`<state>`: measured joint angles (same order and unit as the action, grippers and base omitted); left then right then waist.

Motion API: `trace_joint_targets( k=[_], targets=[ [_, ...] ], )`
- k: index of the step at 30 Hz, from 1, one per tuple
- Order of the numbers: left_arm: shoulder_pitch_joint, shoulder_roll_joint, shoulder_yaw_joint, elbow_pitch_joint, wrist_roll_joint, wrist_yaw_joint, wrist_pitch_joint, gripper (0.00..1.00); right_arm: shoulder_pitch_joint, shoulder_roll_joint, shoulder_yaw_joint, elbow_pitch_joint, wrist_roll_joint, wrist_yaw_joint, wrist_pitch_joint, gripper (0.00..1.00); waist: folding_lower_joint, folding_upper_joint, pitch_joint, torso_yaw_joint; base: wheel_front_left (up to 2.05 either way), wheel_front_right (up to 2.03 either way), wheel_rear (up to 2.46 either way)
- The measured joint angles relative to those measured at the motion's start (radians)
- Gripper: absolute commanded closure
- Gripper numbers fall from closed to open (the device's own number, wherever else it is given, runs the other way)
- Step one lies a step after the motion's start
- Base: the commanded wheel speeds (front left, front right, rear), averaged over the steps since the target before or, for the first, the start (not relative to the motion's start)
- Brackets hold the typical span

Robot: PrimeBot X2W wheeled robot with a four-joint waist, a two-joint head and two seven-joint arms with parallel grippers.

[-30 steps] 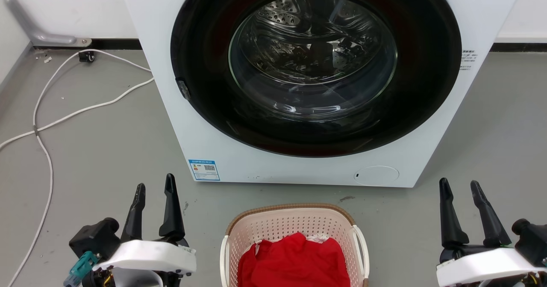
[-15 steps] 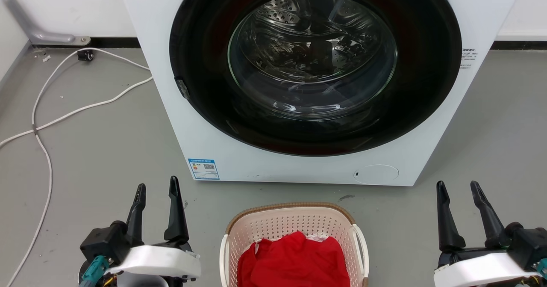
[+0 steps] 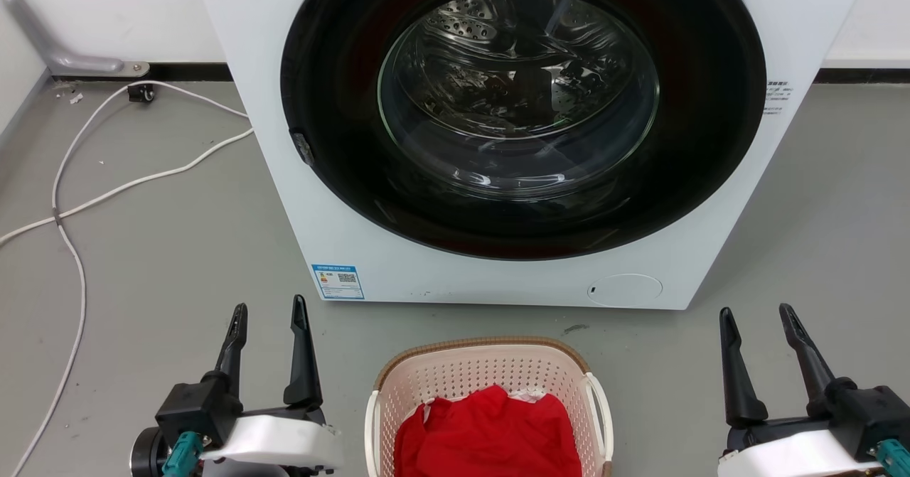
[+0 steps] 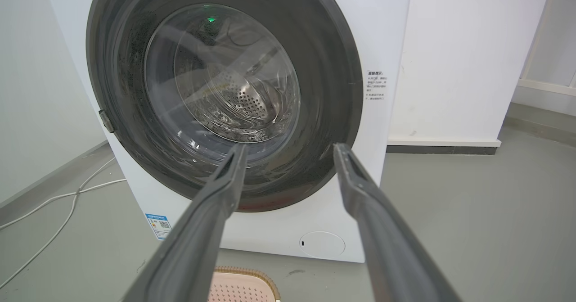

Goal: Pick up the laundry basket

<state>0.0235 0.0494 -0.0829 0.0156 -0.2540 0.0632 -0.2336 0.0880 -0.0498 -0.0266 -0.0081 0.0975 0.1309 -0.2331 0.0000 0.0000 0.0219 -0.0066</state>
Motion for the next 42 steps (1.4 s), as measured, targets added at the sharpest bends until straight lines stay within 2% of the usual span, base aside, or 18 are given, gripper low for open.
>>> trace_joint_targets(
  k=[16,42],
  targets=[
    [0.012,0.0,-0.011,-0.005,0.104,0.017,-0.027,0.0,0.016,0.0,0.005,-0.006,-0.105,0.0,-0.03,0.0,0.0,0.0,0.002,0.002,0.0,0.0,0.0],
    [0.015,0.0,-0.007,0.004,0.109,0.025,-0.029,0.0,0.016,0.0,0.008,-0.005,-0.102,0.0,-0.03,0.0,0.0,0.0,0.002,0.0,0.0,0.0,0.0]
  ],
)
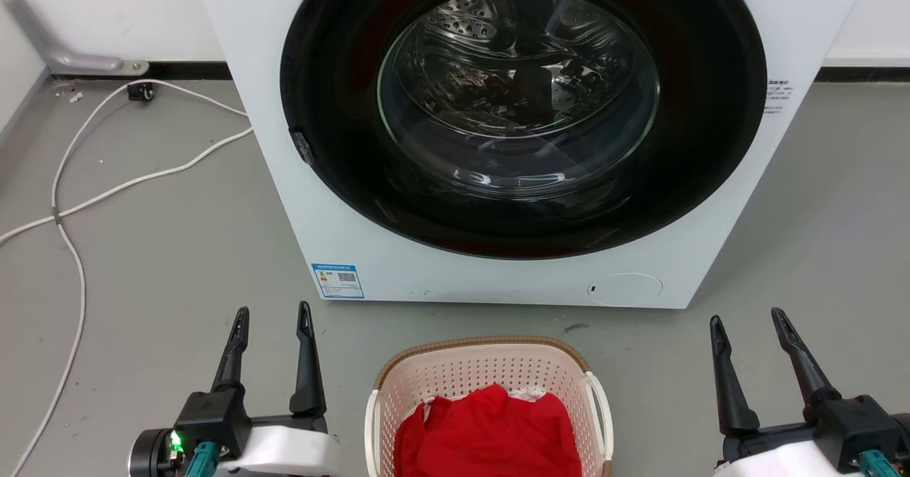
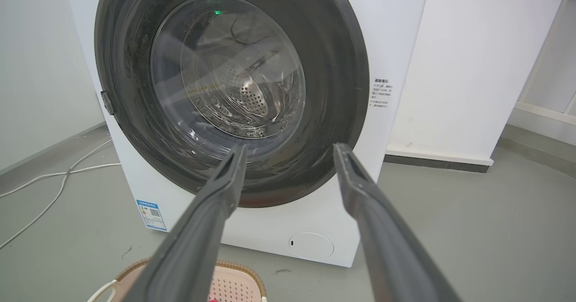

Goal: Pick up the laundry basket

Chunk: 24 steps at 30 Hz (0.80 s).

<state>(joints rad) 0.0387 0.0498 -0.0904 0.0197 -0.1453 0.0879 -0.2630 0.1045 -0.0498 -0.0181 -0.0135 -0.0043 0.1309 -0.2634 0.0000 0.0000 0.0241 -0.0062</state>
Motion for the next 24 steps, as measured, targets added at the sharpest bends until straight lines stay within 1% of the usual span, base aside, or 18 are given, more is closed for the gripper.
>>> trace_joint_targets(
  k=[14,18,24],
  targets=[
    [-0.001,0.0,0.004,0.014,-0.009,-0.005,0.0,0.0,-0.002,0.0,0.006,0.0,0.0,0.0,0.0,0.0,0.0,0.0,0.008,0.0,0.0,0.0,0.0],
    [-0.03,0.0,0.009,0.05,-0.011,-0.019,0.0,0.0,-0.027,0.0,0.024,0.017,-0.008,0.0,0.0,0.0,0.0,0.0,0.026,0.001,0.0,0.0,0.0],
    [-0.115,0.0,0.003,0.154,0.002,-0.046,0.0,0.0,-0.106,0.0,0.055,0.101,-0.051,0.0,0.0,0.0,0.0,0.0,0.072,0.001,0.0,0.0,0.0]
  ],
)
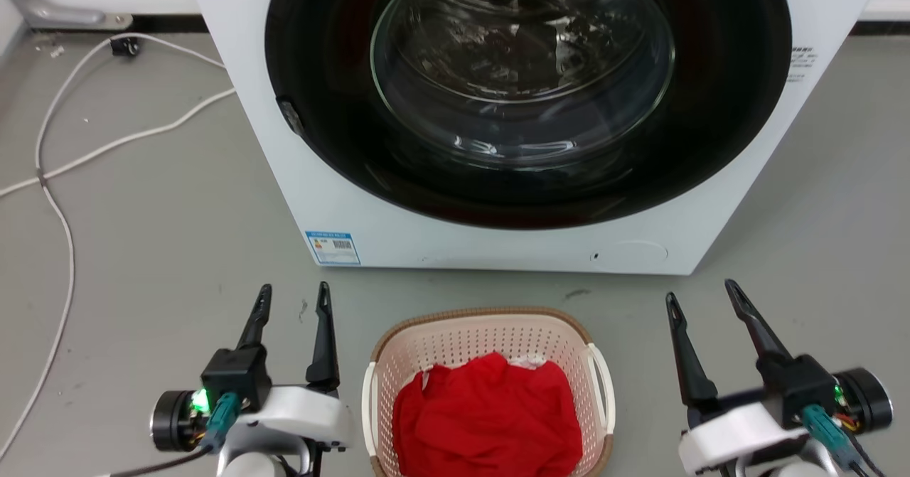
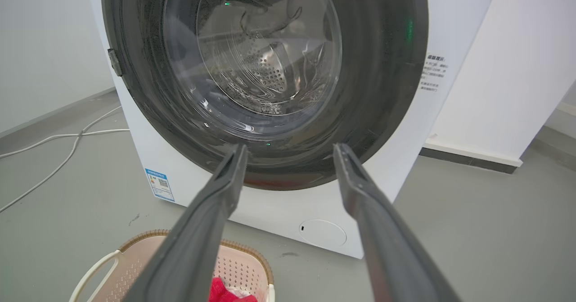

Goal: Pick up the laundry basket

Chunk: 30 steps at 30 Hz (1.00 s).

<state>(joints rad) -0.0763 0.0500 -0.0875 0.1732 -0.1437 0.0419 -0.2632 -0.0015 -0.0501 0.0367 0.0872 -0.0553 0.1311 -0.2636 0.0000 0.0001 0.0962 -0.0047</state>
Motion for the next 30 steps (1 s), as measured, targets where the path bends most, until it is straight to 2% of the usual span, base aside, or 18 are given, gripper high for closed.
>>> trace_joint_targets(
  k=[10,24,30],
  targets=[
    [-0.155,0.0,-0.007,0.258,0.035,-0.046,0.0,0.0,-0.129,0.0,0.037,0.204,-0.086,0.0,0.0,0.0,0.0,0.0,0.11,0.0,0.0,0.0,0.0],
    [-0.378,0.004,-0.031,0.636,0.074,-0.102,0.0,0.0,-0.417,0.0,0.052,0.732,-0.203,0.0,0.0,0.0,0.0002,0.0,0.312,-0.007,0.0,0.0,0.0],
    [-0.499,0.008,-0.05,0.823,0.078,-0.121,0.0,0.0,-0.543,-0.001,0.055,0.913,-0.236,0.0,0.023,0.0,0.0001,-0.0001,0.392,-0.012,0.0,0.0,0.0]
  ],
)
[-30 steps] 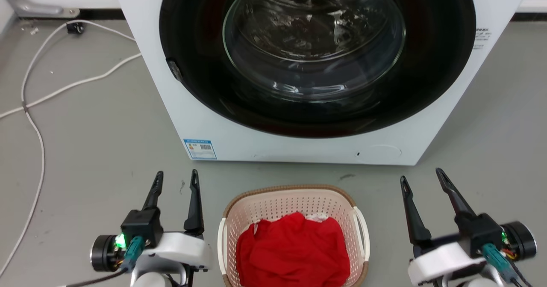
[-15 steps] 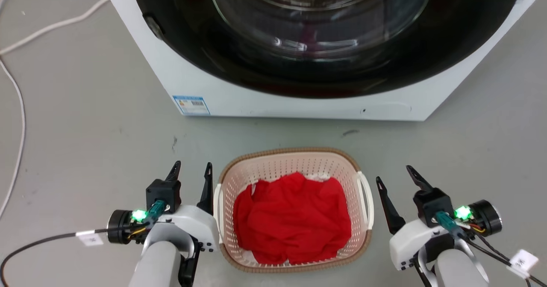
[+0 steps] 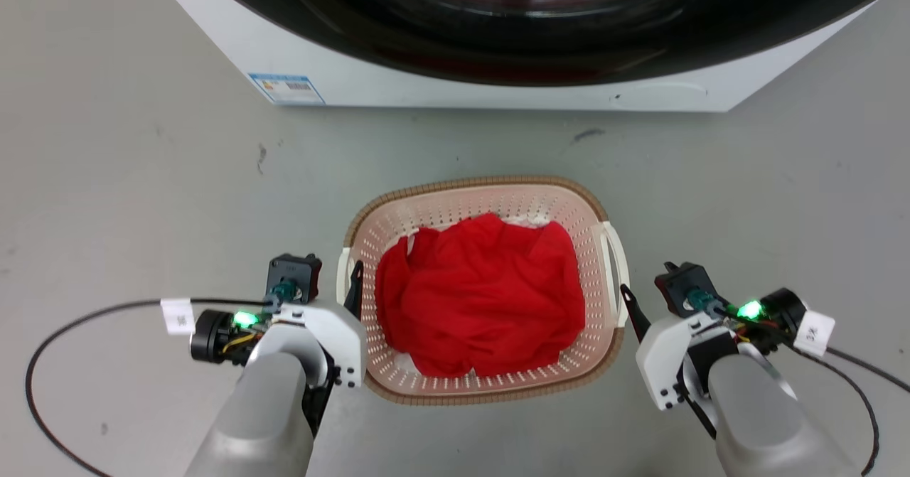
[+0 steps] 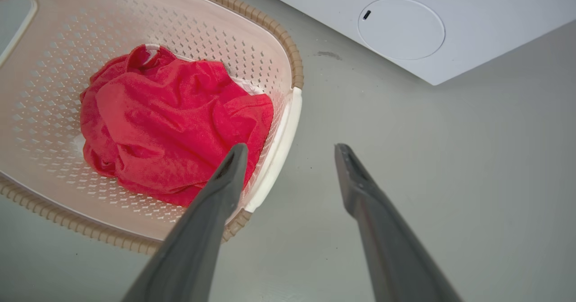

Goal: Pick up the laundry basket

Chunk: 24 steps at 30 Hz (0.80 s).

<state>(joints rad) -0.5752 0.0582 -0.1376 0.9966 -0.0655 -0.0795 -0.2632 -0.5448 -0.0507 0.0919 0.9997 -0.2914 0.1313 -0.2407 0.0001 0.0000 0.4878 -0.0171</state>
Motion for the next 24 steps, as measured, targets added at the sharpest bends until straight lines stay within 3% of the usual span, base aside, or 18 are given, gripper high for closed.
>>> trace_joint_targets(
  k=[10,24],
  targets=[
    [-0.148,0.006,-0.028,0.19,0.004,-0.009,0.0,0.0,-0.157,0.0,0.054,0.153,0.014,0.0,0.014,0.0,0.0,0.0,0.128,-0.011,0.0,0.0,0.0],
    [-0.249,0.005,-0.049,0.255,-0.008,-0.009,0.0,0.0,-0.274,0.0,0.115,0.213,0.072,0.0,0.031,0.0,-0.0001,0.0,0.271,-0.01,0.0,0.0,0.0]
  ],
)
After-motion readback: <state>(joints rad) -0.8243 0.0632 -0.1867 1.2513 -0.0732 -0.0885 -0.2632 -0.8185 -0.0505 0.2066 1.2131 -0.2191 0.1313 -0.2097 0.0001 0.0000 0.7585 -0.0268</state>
